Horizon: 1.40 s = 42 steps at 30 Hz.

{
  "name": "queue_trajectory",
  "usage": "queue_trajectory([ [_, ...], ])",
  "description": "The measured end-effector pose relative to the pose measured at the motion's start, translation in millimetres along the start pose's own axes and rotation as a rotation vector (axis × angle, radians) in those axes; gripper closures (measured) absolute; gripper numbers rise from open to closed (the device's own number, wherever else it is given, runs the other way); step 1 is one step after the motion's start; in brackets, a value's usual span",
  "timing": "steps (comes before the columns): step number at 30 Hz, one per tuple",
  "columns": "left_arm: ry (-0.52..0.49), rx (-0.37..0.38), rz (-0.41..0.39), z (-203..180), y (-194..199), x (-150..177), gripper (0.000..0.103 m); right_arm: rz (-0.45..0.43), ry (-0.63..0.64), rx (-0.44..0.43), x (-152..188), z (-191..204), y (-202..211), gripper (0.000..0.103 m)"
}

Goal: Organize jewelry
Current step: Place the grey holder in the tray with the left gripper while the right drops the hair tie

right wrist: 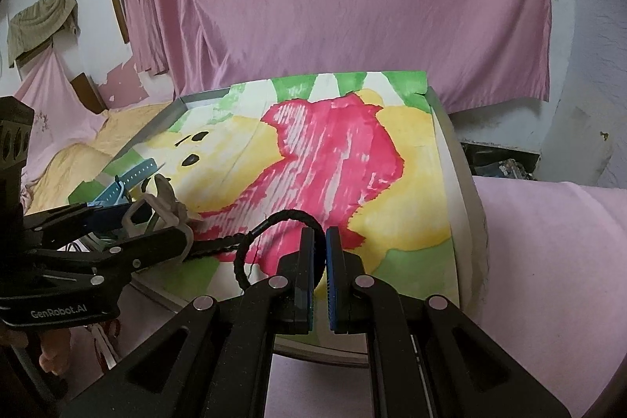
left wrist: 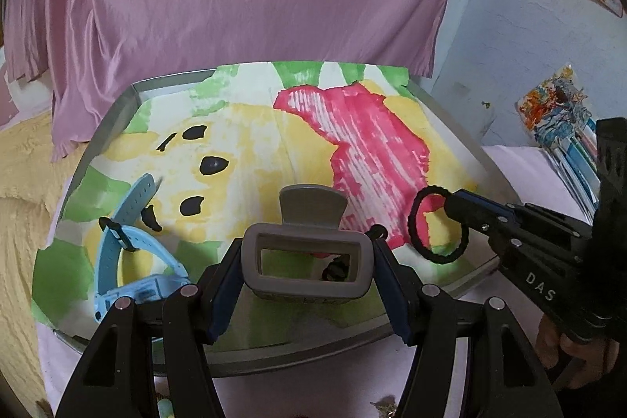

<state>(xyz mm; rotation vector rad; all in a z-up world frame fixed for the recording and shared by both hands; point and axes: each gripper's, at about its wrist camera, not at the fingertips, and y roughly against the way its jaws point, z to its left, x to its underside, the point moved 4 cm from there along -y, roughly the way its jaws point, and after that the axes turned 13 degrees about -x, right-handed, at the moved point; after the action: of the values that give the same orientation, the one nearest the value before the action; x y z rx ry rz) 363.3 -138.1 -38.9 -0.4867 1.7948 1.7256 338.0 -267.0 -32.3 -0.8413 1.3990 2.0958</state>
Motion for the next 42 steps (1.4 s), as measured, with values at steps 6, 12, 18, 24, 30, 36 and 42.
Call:
queue_trajectory([
  [6,0.005,0.006,0.001,-1,-2,-1,0.042,0.023,-0.036,0.017,2,-8,-3,0.093],
  [12,0.023,0.022,-0.008,1,2,-2,0.032,0.003,-0.029,0.024,1,-7,2,0.075],
  [18,0.046,0.023,-0.041,5,15,-4,0.029,-0.051,-0.038,0.034,-1,-11,19,0.059],
  [24,0.086,0.009,-0.107,11,35,-4,0.024,-0.119,-0.023,0.019,0,-5,42,0.046],
  [30,0.104,-0.017,-0.186,16,61,3,0.019,-0.199,-0.009,0.032,2,5,69,0.031],
  [36,0.148,-0.051,-0.295,30,93,16,0.006,-0.272,0.003,0.041,8,16,94,0.018],
  [42,0.192,-0.084,-0.387,45,121,30,0.001,-0.342,0.012,0.027,20,30,116,0.003],
])
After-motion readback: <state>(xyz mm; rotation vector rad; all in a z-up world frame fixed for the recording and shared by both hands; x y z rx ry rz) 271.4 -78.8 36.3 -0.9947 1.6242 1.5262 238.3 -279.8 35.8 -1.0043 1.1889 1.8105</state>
